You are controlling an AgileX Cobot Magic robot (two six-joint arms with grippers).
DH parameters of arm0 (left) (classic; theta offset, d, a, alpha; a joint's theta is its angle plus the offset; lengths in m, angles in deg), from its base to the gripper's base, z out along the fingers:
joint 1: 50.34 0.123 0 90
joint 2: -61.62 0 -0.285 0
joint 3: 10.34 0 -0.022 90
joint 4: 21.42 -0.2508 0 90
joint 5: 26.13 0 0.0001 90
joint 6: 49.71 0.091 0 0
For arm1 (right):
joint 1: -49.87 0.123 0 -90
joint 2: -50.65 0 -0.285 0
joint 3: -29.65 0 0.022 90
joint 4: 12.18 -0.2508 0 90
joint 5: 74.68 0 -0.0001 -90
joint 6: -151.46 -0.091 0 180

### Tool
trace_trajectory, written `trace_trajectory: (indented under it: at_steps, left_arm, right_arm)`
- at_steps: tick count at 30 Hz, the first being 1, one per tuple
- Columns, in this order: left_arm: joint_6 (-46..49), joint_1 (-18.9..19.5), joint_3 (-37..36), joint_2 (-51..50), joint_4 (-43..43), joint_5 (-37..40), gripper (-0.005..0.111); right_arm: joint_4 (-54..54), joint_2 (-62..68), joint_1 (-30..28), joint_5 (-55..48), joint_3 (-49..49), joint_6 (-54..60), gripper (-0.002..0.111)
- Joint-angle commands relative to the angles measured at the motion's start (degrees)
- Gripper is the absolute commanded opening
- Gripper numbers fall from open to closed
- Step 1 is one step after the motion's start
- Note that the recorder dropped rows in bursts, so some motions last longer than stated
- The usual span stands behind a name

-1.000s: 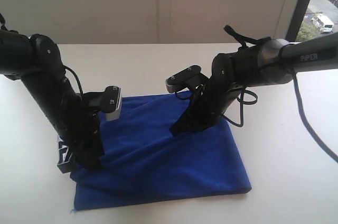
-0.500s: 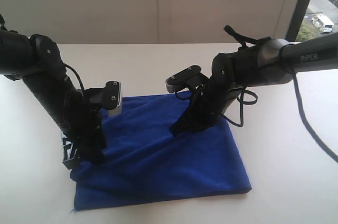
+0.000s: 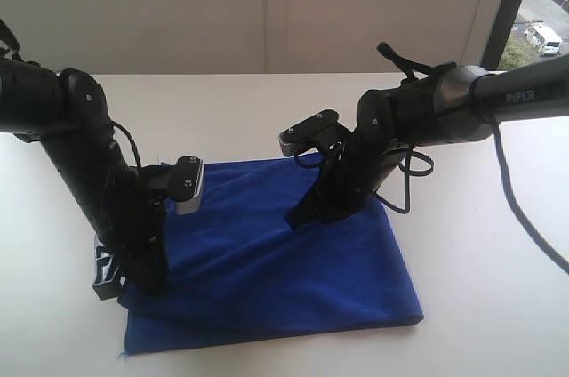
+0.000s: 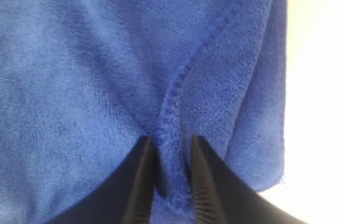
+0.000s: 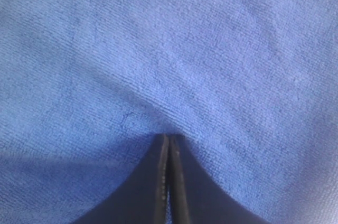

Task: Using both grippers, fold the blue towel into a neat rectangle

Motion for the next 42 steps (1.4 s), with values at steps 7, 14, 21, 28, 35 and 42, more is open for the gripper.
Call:
trace_trajectory:
  at_steps: [7,14,21,28,35,42]
  left_arm:
    - [-0.48,-0.17,-0.32,0.14,-0.08,6.24,0.000]
    - [-0.36,-0.17,-0.32,0.14,2.11,11.08,0.000]
    - [-0.25,-0.17,-0.32,0.14,2.65,14.06,0.005]
    - [-2.57,-0.17,-0.32,0.14,2.65,13.66,0.059]
    - [-5.92,-0.17,-0.21,0.66,2.54,9.99,0.071]
    - [-6.25,-0.17,2.26,4.76,2.44,3.02,0.055]
  right_arm:
    - [0.18,2.02,-0.23,-1.09,0.51,0.17,0.000]
    - [0.18,2.02,-0.23,-0.57,0.51,0.17,0.000]
    - [0.18,2.02,-0.23,-0.45,0.51,0.17,0.000]
    - [0.18,2.02,-0.23,-0.98,0.51,0.17,0.000]
    - [0.18,2.02,-0.23,-1.04,0.51,0.17,0.000]
    - [0.29,-3.69,-0.23,1.44,0.51,0.33,0.000]
